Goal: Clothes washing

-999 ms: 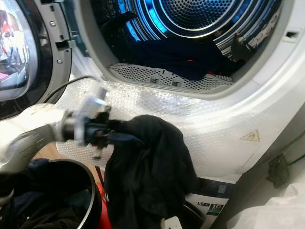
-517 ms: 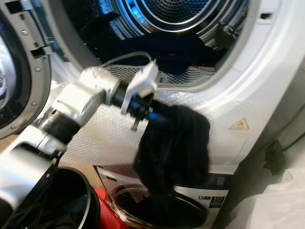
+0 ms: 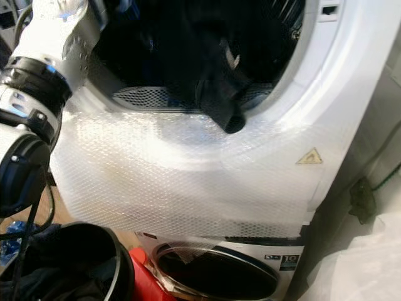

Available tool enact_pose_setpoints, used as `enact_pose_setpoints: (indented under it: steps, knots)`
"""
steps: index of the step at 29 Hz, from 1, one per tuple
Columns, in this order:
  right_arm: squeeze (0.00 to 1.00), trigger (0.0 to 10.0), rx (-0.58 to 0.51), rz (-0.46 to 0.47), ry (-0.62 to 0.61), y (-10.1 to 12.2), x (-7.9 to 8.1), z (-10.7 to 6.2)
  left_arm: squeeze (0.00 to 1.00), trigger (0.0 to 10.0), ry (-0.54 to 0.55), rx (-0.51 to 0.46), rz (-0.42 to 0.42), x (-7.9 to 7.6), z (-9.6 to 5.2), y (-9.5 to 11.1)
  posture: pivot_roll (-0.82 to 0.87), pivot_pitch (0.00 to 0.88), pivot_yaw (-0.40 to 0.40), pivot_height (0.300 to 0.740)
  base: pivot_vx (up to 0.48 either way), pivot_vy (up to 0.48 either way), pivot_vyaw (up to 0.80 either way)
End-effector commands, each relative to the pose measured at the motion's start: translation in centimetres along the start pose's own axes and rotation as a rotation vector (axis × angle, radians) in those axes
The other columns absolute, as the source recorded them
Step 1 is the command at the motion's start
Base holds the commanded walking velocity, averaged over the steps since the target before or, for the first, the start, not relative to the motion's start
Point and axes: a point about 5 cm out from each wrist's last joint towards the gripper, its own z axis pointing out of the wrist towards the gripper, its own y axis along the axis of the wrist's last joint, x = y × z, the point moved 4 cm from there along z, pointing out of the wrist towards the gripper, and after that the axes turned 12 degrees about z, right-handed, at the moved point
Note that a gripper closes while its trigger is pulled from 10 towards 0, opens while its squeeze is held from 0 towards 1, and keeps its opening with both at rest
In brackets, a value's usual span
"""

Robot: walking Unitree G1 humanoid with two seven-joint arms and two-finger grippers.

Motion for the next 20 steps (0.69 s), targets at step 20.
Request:
enact_pose_setpoints:
  steps: [20]
  knots:
    - [0.0, 10.0, 0.06, 0.053, -0.086, -4.7, -2.7, -1.8, 0.0, 10.0, -0.392, 0.213, -0.254, -8.0, -3.1, -7.2, -0.22, 0.0, 0.159, 0.74, 0.0, 0.0, 0.0]
